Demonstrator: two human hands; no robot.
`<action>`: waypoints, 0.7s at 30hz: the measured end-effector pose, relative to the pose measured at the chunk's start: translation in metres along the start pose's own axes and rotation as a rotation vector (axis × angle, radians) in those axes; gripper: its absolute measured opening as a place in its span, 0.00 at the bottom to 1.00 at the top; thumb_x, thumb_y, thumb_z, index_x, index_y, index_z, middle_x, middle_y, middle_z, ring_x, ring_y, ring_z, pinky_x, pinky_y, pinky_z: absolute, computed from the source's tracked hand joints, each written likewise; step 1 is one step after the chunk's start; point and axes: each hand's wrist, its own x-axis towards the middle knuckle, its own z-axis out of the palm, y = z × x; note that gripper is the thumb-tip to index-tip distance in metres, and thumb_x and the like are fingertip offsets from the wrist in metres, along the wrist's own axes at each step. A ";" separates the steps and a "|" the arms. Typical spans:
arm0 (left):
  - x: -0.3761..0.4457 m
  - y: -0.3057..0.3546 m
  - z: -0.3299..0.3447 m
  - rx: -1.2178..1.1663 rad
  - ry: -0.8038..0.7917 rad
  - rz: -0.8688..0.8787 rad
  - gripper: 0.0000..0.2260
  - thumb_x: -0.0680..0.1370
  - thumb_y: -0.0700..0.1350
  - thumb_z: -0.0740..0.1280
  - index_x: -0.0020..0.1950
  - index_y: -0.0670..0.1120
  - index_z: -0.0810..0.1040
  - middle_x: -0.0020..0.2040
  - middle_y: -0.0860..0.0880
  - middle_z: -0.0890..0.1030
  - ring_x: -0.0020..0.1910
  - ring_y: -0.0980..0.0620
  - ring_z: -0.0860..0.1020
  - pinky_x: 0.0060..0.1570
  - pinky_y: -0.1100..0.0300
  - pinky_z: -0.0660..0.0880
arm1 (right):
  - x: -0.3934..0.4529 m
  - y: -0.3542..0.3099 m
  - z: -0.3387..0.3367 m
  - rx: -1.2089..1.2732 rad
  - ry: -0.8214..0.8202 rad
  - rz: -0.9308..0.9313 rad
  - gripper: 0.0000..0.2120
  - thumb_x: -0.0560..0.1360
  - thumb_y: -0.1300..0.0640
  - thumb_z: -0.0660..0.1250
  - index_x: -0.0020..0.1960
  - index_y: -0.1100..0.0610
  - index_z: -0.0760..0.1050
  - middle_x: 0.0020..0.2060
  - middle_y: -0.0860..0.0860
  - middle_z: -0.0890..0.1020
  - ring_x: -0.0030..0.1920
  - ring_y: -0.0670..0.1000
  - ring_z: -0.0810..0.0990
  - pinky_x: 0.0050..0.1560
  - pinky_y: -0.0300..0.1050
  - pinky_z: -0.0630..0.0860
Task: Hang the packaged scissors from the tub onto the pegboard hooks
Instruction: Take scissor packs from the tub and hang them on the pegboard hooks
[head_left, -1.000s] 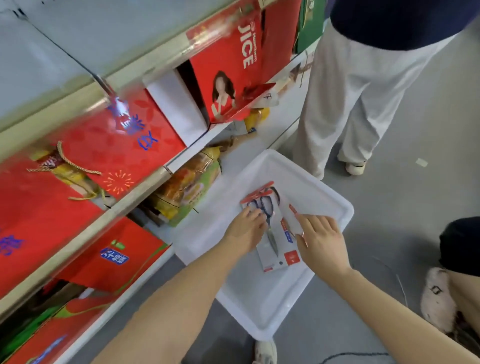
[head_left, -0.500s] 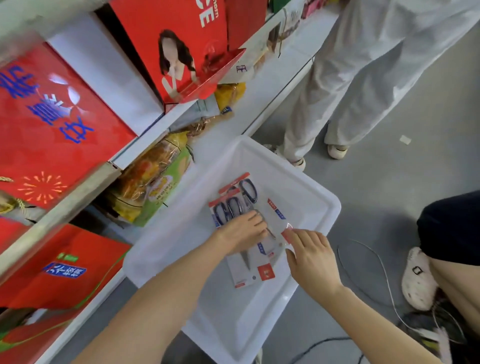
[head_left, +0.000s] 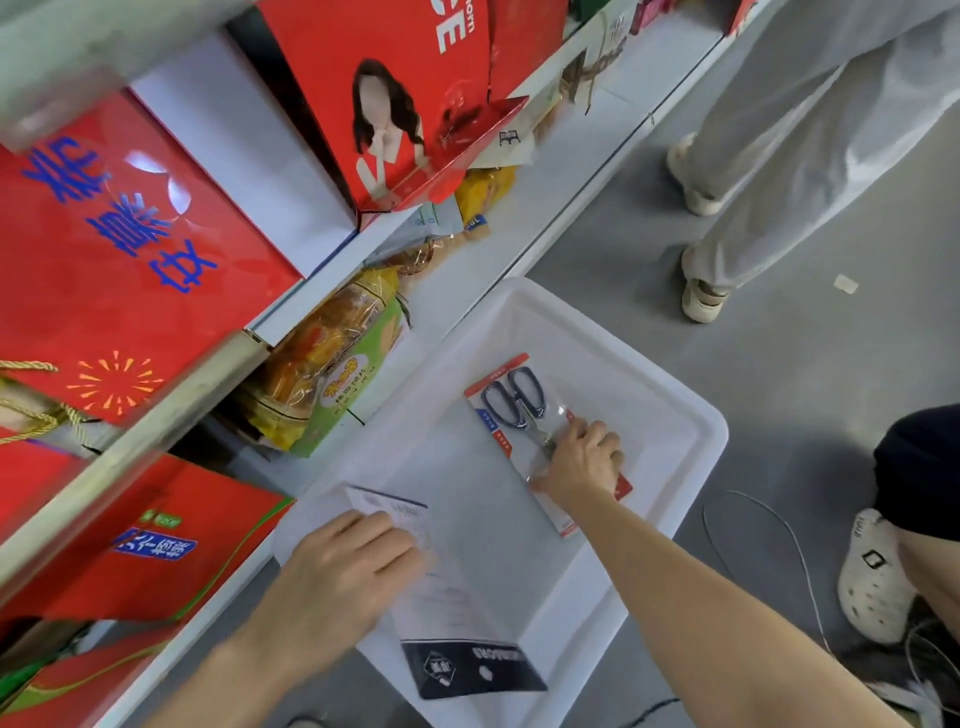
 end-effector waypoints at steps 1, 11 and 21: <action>-0.007 0.001 -0.006 -0.035 0.043 -0.064 0.12 0.67 0.33 0.59 0.35 0.46 0.78 0.37 0.52 0.79 0.36 0.47 0.78 0.37 0.57 0.72 | -0.003 -0.002 0.002 -0.018 0.015 0.031 0.47 0.64 0.40 0.73 0.72 0.63 0.57 0.63 0.60 0.66 0.62 0.61 0.67 0.62 0.51 0.66; -0.028 -0.002 -0.035 -0.448 0.485 -0.921 0.13 0.65 0.31 0.79 0.39 0.47 0.82 0.38 0.63 0.80 0.44 0.63 0.78 0.44 0.76 0.68 | -0.055 -0.009 0.016 0.419 -0.207 -0.044 0.41 0.77 0.55 0.62 0.79 0.50 0.37 0.56 0.60 0.77 0.49 0.60 0.78 0.47 0.50 0.74; -0.057 -0.006 -0.035 -0.875 0.654 -1.342 0.08 0.71 0.37 0.76 0.38 0.49 0.81 0.33 0.60 0.83 0.35 0.56 0.78 0.41 0.55 0.74 | -0.064 0.008 -0.030 0.895 -0.154 -0.075 0.19 0.74 0.68 0.67 0.61 0.51 0.73 0.41 0.57 0.80 0.42 0.58 0.80 0.40 0.49 0.80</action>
